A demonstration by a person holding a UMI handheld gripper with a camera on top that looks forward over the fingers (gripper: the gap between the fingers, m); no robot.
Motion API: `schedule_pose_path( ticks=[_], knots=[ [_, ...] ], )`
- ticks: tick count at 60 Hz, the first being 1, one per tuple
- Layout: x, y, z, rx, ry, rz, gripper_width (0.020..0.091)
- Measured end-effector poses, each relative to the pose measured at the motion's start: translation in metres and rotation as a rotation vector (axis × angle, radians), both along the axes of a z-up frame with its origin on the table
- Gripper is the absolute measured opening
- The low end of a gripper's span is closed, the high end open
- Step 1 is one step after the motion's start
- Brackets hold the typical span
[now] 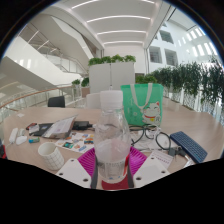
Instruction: Pour water
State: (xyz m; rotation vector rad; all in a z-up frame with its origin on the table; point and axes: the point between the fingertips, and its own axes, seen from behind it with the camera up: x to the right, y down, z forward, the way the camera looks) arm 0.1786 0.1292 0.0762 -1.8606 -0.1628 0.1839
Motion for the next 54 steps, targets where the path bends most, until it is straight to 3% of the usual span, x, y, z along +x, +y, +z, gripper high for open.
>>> schedule_pose_path(
  ticks=[1, 6, 13, 27, 34, 39, 41, 54],
  knots=[
    [-0.002, 0.006, 0.024, -0.021, 0.002, 0.003, 0.0418],
    [-0.001, 0.008, 0.011, -0.038, 0.013, 0.01, 0.0437],
    [0.006, 0.001, -0.046, -0.092, -0.078, 0.042, 0.0452],
    [0.005, 0.0, -0.045, -0.094, -0.053, 0.052, 0.0456],
    [0.01, -0.002, -0.048, -0.104, -0.077, 0.029, 0.0572],
    [0.018, -0.014, -0.052, -0.14, -0.126, 0.004, 0.0793],
    [0.017, -0.02, -0.046, -0.133, -0.122, -0.005, 0.0846],
    [0.01, -0.097, -0.002, -0.155, -0.05, -0.103, 0.0843]
  ],
)
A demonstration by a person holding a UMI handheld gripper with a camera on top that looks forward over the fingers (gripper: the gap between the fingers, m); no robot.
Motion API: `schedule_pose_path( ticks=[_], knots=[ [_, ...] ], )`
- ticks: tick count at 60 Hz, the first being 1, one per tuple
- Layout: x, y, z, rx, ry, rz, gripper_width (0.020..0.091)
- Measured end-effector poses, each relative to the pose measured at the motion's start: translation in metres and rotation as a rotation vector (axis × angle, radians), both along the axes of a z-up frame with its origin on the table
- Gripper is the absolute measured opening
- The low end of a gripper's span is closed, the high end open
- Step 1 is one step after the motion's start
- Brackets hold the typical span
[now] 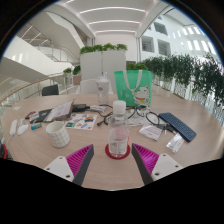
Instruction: Pour water
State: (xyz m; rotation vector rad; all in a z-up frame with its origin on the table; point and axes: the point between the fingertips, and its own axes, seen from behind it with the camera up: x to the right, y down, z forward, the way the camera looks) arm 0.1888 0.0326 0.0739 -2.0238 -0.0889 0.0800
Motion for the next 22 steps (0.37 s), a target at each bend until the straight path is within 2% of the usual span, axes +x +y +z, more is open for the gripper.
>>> schedule_pose_path(
  ticks=[12, 16, 22],
  knots=[
    [-0.034, -0.11, 0.078, 0.04, -0.014, -0.078, 0.0842],
    [-0.041, -0.137, 0.094, 0.043, -0.016, -0.114, 0.0844],
    [-0.063, -0.175, 0.13, 0.083, 0.002, -0.125, 0.0846]
  ],
)
